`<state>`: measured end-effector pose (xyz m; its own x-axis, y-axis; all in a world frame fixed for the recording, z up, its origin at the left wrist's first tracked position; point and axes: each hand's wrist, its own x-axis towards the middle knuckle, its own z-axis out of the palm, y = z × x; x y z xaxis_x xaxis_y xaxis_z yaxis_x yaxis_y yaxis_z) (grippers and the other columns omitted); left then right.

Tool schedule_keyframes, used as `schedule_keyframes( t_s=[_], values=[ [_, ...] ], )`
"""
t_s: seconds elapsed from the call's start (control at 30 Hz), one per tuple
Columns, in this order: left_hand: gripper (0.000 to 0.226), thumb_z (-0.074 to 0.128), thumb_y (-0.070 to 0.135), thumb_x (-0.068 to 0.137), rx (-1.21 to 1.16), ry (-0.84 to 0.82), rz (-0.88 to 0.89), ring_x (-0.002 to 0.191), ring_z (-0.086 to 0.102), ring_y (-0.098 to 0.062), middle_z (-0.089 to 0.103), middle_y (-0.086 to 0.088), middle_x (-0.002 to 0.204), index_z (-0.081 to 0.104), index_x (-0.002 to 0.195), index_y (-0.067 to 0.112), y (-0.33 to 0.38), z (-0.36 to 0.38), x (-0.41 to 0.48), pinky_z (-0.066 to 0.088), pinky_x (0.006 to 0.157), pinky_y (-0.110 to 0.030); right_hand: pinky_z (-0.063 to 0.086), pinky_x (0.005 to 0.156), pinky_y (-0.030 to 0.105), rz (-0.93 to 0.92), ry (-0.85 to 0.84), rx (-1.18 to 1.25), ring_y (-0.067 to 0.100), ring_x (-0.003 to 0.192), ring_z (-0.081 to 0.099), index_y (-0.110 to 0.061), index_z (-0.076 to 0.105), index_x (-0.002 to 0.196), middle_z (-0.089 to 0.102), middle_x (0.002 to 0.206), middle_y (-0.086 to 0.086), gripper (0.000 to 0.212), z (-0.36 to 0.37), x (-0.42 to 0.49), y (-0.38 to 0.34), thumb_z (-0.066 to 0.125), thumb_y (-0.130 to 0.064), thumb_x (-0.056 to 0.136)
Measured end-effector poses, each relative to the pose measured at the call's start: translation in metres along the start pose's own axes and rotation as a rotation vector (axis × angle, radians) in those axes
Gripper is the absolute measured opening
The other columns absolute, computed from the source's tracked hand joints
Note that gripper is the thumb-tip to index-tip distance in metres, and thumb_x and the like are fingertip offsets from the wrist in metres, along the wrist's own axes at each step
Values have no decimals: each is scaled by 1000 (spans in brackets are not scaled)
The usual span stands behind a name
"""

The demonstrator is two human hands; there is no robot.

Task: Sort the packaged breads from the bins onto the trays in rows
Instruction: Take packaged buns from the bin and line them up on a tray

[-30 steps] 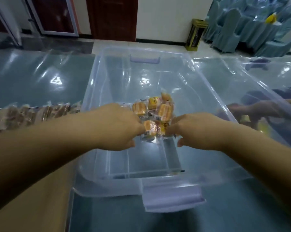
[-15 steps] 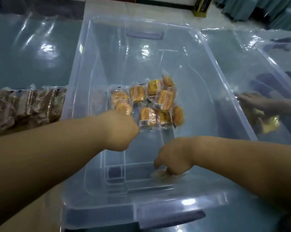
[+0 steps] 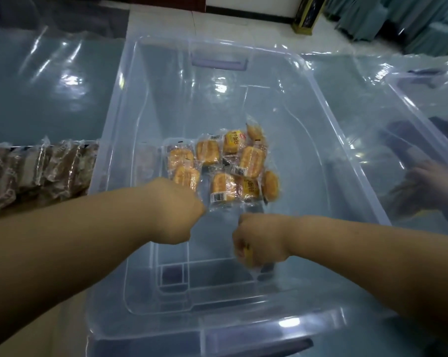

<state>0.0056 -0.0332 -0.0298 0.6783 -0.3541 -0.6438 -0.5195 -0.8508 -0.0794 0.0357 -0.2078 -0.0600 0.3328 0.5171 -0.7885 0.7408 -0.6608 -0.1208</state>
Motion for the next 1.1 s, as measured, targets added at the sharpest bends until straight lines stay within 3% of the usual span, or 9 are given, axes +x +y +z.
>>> schedule_keyframes(
  t_s=[0.13,0.27,0.37,0.43,0.53,0.63,0.77,0.87,1.1],
  values=[
    [43,50,44,91,-77,-97,-61,106,52,-19,52,-1,125,43,128,22,-9,-10,-5,43,85,-31,43,94,39,119,275,-94,31,109,50,-10,43,131,40,130,16,44,-27,-10,18,54,-11,88],
    [45,53,44,89,1,-60,-93,106,53,-20,55,-1,123,47,127,22,-19,-29,9,36,75,-28,41,92,37,181,379,-217,34,115,48,-1,49,126,46,129,20,36,-50,-1,37,50,-12,91],
    [32,57,34,88,40,53,-100,90,55,-22,58,-2,103,54,116,19,-28,-41,39,38,65,-31,43,84,30,204,353,-175,26,100,56,-4,57,112,59,116,14,23,-54,11,50,51,-10,91],
    [29,59,23,87,47,63,-138,81,54,-22,56,-3,97,57,115,16,-32,-45,63,43,64,-32,45,88,34,243,316,-133,25,96,56,-7,58,110,61,113,12,23,-50,18,57,54,-17,90],
    [33,57,11,86,58,16,-225,80,51,-23,59,-7,110,56,119,10,-39,-42,93,45,68,-33,39,97,48,325,266,-106,34,116,46,-11,51,122,52,126,13,35,-44,27,63,53,-24,90],
    [45,57,3,83,47,-27,-292,93,59,-27,61,-10,116,49,128,2,-49,-27,119,51,81,-36,35,98,50,417,222,-163,37,123,34,-13,44,130,37,136,17,42,-42,35,67,51,-24,90],
    [44,58,5,86,-57,-117,-399,119,50,-28,49,-12,136,49,129,5,-66,-5,135,43,100,-38,31,103,50,483,193,-139,44,126,26,-9,37,137,23,142,24,49,-42,43,70,50,-21,92],
    [42,59,5,86,-117,-186,-435,119,50,-28,50,-11,134,52,127,6,-69,5,143,41,101,-39,32,105,49,510,177,-146,46,129,25,-7,33,140,21,143,29,53,-43,48,70,51,-20,92],
    [54,77,25,74,-72,-124,-504,112,51,-28,54,-4,123,53,122,17,-73,6,143,48,89,-41,41,91,41,476,250,-244,35,114,45,-14,49,125,50,124,15,40,-42,53,72,54,-28,88]
  ],
)
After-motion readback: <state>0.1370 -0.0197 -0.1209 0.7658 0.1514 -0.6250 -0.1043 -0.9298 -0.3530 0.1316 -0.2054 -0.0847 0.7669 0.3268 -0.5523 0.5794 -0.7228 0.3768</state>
